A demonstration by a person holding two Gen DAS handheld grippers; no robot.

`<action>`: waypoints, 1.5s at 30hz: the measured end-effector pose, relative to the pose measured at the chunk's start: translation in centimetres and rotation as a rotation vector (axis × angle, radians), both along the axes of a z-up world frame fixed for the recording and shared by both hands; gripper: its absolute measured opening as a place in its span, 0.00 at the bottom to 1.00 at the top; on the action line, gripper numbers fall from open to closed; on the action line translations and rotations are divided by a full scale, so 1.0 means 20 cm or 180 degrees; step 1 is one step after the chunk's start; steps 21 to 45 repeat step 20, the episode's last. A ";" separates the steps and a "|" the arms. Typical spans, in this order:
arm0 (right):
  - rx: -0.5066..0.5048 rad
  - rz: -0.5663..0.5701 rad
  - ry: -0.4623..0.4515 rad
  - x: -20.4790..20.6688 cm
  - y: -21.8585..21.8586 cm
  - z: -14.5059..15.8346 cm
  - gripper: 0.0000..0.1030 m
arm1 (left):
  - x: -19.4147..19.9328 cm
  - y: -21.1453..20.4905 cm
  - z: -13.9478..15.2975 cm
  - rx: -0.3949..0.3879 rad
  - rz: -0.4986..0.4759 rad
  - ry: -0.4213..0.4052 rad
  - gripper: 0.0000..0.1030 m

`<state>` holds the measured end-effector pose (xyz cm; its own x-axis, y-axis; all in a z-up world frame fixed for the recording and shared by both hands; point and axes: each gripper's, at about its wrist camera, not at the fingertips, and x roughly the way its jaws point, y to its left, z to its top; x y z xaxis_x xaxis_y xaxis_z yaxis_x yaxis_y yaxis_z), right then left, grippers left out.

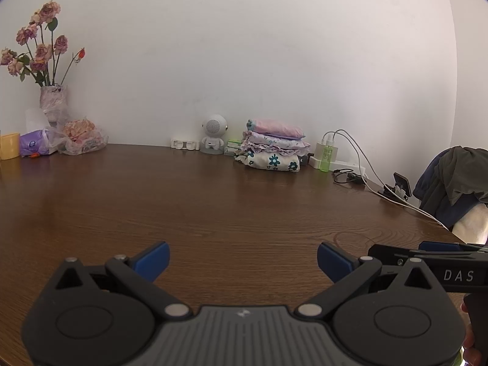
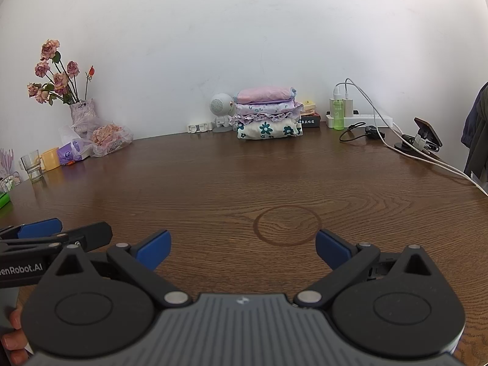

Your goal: Fold clothes

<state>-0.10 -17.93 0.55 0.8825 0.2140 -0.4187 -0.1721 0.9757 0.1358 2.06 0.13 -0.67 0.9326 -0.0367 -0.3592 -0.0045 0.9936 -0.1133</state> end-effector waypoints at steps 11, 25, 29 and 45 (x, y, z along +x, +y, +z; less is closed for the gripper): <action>-0.0006 0.0010 -0.0001 0.00 0.00 0.00 1.00 | 0.00 -0.01 0.00 0.0015 0.0014 -0.0003 1.00; -0.0013 0.0013 0.0004 0.00 0.00 0.01 1.00 | 0.00 0.00 0.00 0.0009 0.0012 -0.0012 1.00; -0.0013 0.0013 0.0004 0.00 0.00 0.01 1.00 | 0.00 0.00 0.00 0.0009 0.0012 -0.0012 1.00; -0.0013 0.0013 0.0004 0.00 0.00 0.01 1.00 | 0.00 0.00 0.00 0.0009 0.0012 -0.0012 1.00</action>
